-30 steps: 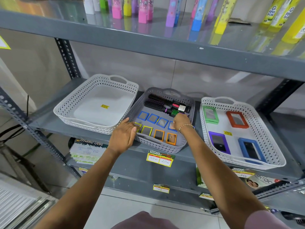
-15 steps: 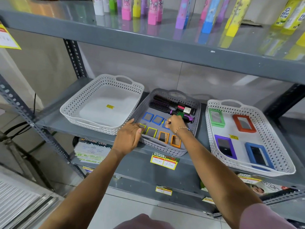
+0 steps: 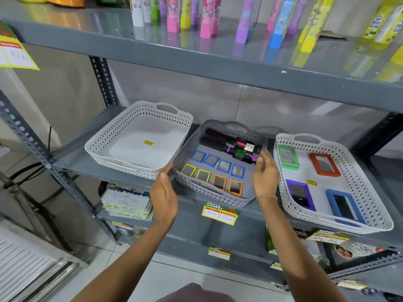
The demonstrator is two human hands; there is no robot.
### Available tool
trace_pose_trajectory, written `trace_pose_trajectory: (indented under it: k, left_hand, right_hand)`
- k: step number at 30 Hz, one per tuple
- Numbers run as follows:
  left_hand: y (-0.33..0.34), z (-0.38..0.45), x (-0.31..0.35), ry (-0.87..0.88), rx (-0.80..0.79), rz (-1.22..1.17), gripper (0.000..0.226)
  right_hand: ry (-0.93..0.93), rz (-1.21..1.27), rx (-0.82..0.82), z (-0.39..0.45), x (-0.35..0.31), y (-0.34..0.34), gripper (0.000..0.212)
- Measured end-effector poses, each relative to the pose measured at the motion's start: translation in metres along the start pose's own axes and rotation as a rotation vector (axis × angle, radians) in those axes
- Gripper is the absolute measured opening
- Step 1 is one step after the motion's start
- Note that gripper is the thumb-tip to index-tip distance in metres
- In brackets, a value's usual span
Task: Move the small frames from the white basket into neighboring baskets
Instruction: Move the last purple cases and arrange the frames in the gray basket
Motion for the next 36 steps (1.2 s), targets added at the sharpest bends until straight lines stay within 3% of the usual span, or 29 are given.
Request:
trace_pose_trajectory:
  k: [2,7,11,20,25,29,32,36]
  left_hand:
    - [0.001,-0.003,-0.010,-0.113,0.032,-0.115,0.053]
    - [0.019,0.021,-0.026,-0.475,-0.157,-0.174,0.061]
    - [0.032,0.039,-0.019,-0.593,-0.187,-0.283,0.060]
    - [0.040,0.022,-0.016,-0.553,-0.172,-0.313,0.045]
    - [0.049,0.000,-0.012,-0.518,-0.206,-0.270,0.050]
    - [0.054,-0.008,-0.005,-0.489,-0.208,-0.264,0.041]
    - [0.055,-0.008,-0.005,-0.466,-0.203,-0.248,0.036]
    - [0.051,-0.005,0.000,-0.492,-0.234,-0.109,0.051]
  right_hand:
    - [0.109,0.144,0.025,-0.019,0.013,-0.001,0.044]
    - [0.384,0.522,-0.049,-0.055,0.026,0.014,0.056]
    - [0.401,0.594,-0.102,-0.064,0.025,0.020,0.059]
    - [0.393,0.595,-0.165,-0.053,0.036,0.010,0.057]
    - [0.417,0.559,-0.216,-0.042,0.050,-0.002,0.066]
    - [0.438,0.566,-0.238,-0.041,0.055,-0.007,0.071]
    - [0.422,0.564,-0.234,-0.043,0.049,-0.013,0.064]
    - [0.320,0.376,-0.220,-0.046,0.040,-0.025,0.056]
Point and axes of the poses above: each hand's wrist, its own z-axis towards the middle knuckle, its own y-axis out of the palm, x = y × z, the point moved 4 cm from there along z, towards the middle knuckle, and after that the axes turned 8 degrees about -x, right-handed, at the moved point
